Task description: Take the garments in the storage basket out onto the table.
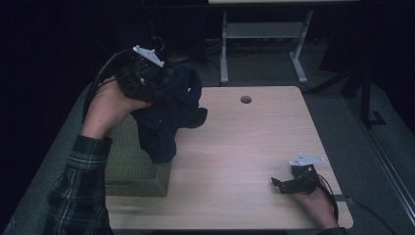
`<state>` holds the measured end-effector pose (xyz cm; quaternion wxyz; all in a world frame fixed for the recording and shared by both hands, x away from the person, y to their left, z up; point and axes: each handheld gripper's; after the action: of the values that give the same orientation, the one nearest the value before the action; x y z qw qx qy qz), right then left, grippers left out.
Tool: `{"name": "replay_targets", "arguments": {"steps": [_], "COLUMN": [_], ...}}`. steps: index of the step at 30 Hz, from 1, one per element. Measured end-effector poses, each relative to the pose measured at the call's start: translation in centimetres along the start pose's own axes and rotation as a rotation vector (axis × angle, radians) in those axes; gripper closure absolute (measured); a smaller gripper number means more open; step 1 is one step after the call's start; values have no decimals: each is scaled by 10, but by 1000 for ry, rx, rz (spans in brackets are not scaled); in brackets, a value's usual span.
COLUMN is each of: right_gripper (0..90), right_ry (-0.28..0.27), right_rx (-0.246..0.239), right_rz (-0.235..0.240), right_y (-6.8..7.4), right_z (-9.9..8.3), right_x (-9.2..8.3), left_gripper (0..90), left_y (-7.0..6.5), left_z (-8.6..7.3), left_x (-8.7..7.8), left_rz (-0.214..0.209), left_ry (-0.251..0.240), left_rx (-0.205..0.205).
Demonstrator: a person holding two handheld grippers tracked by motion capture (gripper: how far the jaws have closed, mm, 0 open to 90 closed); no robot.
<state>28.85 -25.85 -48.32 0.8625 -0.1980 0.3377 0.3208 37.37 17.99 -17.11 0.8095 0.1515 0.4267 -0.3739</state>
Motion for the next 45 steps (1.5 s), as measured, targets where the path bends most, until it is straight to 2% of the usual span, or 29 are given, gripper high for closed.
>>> {"name": "replay_targets", "arguments": {"steps": [10, 21, 33, 45], "right_gripper": [23, 23, 23, 22], "right_ry": [-1, 0, 0, 0], "right_rx": [4, 4, -1, 1], "right_rz": [1, 1, -1, -1], "right_y": [0, 0, 0, 0], "right_z": [0, 0, 0, 0], "right_x": [0, 0, 0, 0], "left_gripper": [797, 797, 797, 796], "left_y": [-17, -34, -53, -80], "left_z": [21, 34, 41, 46], "left_x": [19, 43, 80, 122], "left_rz": [-43, -96, -141, -203], "left_ry": [17, 31, 51, 66], "left_rx": [52, 88, 112, 137]}}
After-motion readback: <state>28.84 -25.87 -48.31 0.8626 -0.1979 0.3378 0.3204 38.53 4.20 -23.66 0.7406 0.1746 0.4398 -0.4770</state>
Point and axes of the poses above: each handheld gripper's, and its own axes: x roughly forward along the jaws, z roughly out of its top, y roughly to its left, and after that the axes turned 13 degrees about -x, right-handed
